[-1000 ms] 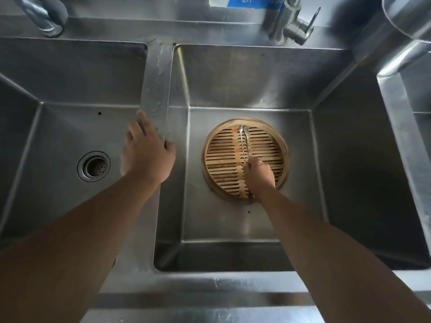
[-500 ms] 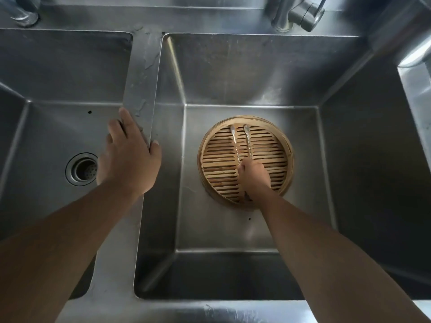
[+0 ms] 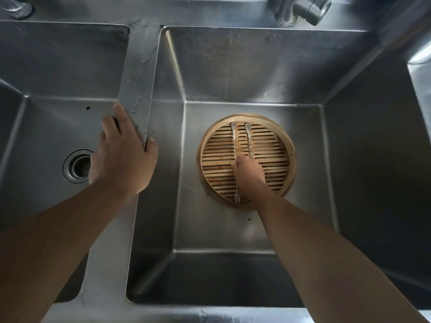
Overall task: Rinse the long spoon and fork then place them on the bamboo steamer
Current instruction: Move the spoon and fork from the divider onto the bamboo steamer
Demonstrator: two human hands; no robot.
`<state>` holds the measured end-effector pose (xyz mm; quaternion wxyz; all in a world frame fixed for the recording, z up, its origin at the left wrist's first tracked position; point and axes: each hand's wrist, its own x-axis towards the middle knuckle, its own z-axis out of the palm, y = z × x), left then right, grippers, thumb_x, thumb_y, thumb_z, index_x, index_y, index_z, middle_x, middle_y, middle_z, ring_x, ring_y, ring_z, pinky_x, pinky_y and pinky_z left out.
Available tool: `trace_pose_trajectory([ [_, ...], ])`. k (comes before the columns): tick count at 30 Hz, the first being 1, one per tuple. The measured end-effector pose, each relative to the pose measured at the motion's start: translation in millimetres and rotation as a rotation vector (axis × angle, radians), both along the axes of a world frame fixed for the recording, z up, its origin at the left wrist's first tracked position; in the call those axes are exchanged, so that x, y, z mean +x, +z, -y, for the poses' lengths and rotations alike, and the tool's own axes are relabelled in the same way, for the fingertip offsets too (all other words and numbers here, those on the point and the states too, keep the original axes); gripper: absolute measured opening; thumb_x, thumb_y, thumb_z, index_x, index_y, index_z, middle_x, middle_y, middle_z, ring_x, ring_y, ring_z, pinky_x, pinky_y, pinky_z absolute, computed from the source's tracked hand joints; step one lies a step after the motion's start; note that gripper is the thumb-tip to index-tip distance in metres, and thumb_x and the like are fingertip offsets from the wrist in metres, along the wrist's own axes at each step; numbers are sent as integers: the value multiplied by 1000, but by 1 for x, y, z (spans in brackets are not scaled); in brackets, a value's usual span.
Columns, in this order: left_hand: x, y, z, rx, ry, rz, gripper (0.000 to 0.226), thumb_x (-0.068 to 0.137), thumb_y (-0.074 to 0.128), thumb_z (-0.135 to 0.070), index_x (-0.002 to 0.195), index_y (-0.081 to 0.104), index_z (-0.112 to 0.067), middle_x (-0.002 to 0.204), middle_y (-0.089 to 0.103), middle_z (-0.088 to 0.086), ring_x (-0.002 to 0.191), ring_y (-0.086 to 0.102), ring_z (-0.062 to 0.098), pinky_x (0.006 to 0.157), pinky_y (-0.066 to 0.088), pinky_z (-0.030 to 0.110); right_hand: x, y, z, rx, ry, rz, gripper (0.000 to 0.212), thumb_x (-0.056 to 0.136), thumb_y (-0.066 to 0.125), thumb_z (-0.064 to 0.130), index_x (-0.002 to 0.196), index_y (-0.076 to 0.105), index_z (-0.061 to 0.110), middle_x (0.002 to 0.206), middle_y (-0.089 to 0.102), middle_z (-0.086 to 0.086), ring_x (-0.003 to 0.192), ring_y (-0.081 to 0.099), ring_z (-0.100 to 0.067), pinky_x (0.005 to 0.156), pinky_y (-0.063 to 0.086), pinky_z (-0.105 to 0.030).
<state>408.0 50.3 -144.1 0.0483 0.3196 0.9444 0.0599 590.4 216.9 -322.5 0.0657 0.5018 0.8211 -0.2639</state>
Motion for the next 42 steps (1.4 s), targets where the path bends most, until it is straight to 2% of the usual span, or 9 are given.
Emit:
trace_pose_trajectory([
  [6,0,1,0,-1,3,6,78,92,47,-40,152,7,-11,139,32,18,118,47,44,79,49,57,-1,-4,-1,5,21,8,17,100,46,26,99,59,14,83,64,-8,75,62,-26,60,47,-35],
  [12,-1,1,0,-1,7,-1,78,91,48,-42,152,8,-14,139,32,18,118,48,44,78,49,58,5,-10,-6,8,20,74,17,101,45,25,104,58,15,85,62,-7,73,56,-27,61,44,-36],
  [19,0,2,0,-2,0,6,78,91,49,-41,151,8,-14,140,32,18,116,49,44,81,49,58,9,-11,-4,-11,44,17,19,100,49,29,83,45,21,67,47,3,67,53,-24,56,38,-32],
  [26,0,2,0,1,0,-6,79,91,49,-43,152,7,-14,140,31,18,116,50,45,82,48,59,9,-10,-7,-35,55,32,21,100,47,29,97,60,13,84,62,-8,77,60,-27,64,44,-34],
  [31,-1,1,0,5,1,-2,79,91,49,-42,152,8,-13,140,31,18,115,50,45,83,48,59,8,-10,-8,-35,73,53,21,101,47,31,98,60,14,83,60,-6,76,58,-26,64,45,-34],
  [37,-1,1,0,13,-1,-1,79,91,49,-42,152,7,-14,141,32,17,116,50,44,83,49,58,6,-10,-5,-33,100,40,23,102,46,29,105,62,13,92,64,-10,84,61,-27,68,48,-35],
  [42,-1,0,0,12,-2,-1,79,91,48,-42,152,7,-14,141,32,17,116,50,44,83,48,58,2,-9,-4,-61,50,38,22,101,45,27,100,62,14,86,64,-8,81,63,-27,66,50,-35],
])
